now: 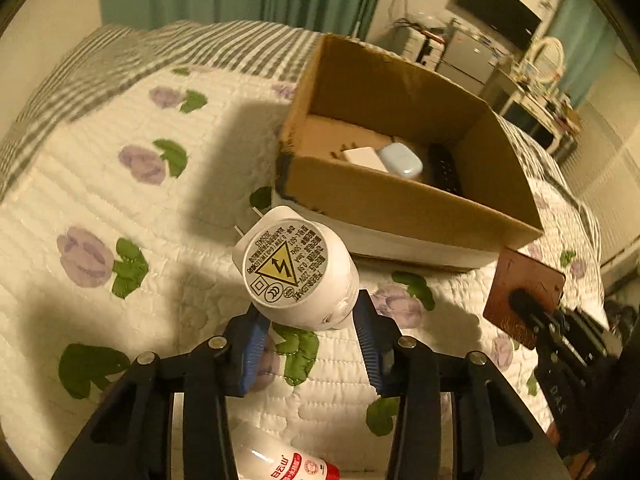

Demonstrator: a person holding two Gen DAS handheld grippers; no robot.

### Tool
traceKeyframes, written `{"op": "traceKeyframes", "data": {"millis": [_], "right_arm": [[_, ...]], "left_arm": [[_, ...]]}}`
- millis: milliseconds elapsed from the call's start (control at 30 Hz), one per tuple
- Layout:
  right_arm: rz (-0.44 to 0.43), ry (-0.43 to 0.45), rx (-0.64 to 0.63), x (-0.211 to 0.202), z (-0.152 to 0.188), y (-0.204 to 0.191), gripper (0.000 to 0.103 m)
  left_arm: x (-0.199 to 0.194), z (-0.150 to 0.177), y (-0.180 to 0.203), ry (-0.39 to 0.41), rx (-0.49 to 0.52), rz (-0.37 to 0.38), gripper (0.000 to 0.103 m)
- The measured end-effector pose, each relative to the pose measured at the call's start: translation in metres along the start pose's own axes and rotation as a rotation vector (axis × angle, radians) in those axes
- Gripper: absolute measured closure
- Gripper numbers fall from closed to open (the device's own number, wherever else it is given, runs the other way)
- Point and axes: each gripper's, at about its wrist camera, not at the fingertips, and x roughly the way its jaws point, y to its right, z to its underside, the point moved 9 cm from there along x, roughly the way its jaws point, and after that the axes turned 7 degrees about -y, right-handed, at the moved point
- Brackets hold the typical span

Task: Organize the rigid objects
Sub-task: 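Grasp the white hair-dryer-like device with the left tool, then lower the card and white device into the box and release both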

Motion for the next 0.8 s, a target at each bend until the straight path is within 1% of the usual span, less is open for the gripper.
{"op": "traceKeyframes", "data": {"millis": [67, 233, 333, 400, 567, 633, 700, 800], "right_arm": [[0.0, 0.002, 0.002, -0.001, 0.0, 0.001, 0.094], [-0.004, 0.022, 0.01, -0.009, -0.002, 0.004, 0.094], [-0.007, 0.05, 0.004, -0.021, -0.008, 0.003, 0.094], [-0.016, 0.074, 0.007, -0.031, -0.016, 0.004, 0.094], [-0.034, 0.162, 0.019, -0.063, -0.055, 0.009, 0.094], [-0.037, 0.193, 0.019, -0.074, -0.074, 0.011, 0.094], [-0.037, 0.207, 0.018, -0.079, -0.096, 0.013, 0.094], [-0.051, 0.216, 0.015, -0.073, -0.124, 0.015, 0.094]], "left_arm": [[-0.002, -0.001, 0.008, 0.008, 0.016, 0.001, 0.061], [-0.02, -0.006, 0.022, 0.067, 0.064, 0.013, 0.061], [-0.036, -0.012, 0.032, 0.106, 0.109, 0.002, 0.061], [-0.049, -0.018, 0.04, 0.132, 0.128, 0.008, 0.061], [-0.077, -0.043, 0.058, 0.192, 0.191, 0.002, 0.061], [-0.084, -0.057, 0.065, 0.199, 0.208, 0.003, 0.061], [-0.085, -0.07, 0.07, 0.206, 0.217, -0.002, 0.061], [-0.076, -0.089, 0.078, 0.196, 0.242, 0.001, 0.061]]}}
